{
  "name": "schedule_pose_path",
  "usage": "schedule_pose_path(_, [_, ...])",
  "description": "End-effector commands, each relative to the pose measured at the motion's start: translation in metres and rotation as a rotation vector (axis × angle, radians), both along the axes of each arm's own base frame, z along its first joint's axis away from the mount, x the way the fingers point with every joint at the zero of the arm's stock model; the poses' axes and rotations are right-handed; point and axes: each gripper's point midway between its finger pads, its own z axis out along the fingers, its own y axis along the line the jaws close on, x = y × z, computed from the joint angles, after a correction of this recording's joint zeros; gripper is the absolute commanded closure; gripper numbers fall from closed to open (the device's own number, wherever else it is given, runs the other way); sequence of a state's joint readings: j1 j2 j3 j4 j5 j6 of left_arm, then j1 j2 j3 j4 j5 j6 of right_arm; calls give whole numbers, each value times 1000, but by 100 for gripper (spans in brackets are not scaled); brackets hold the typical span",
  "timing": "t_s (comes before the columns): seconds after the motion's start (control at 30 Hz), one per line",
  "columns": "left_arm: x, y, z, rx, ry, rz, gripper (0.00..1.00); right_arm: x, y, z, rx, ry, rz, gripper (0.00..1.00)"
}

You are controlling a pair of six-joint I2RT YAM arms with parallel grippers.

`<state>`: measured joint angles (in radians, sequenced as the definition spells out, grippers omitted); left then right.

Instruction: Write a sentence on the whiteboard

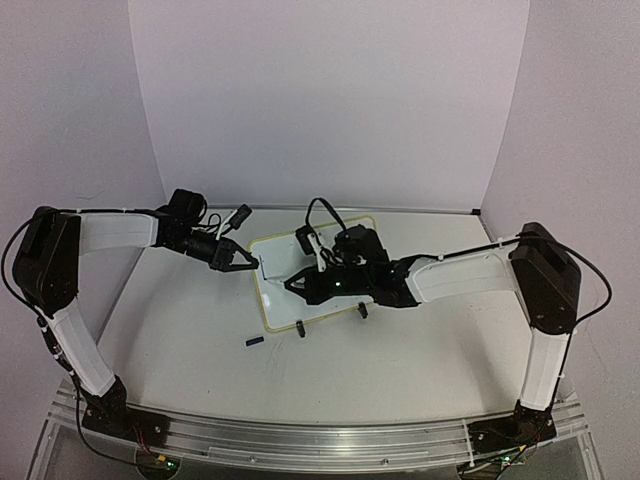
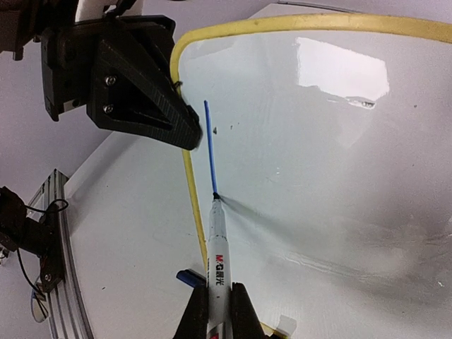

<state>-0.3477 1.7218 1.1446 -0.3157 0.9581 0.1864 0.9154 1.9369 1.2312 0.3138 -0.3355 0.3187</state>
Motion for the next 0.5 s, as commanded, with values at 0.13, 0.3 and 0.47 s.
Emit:
schedule_pose_path(0.13, [6,-2,13,6,-71,-12,100,10,-18,14,-2,-38,-100,100])
schedule_pose_path(0.3, [7,-2,14,6,-74,-10,100,4,-22,27,21,-54,-84,100])
schedule_pose_path(0.47, [6,-2,14,8,-73,-10,100,-14,-17,52,96,-70,16,100])
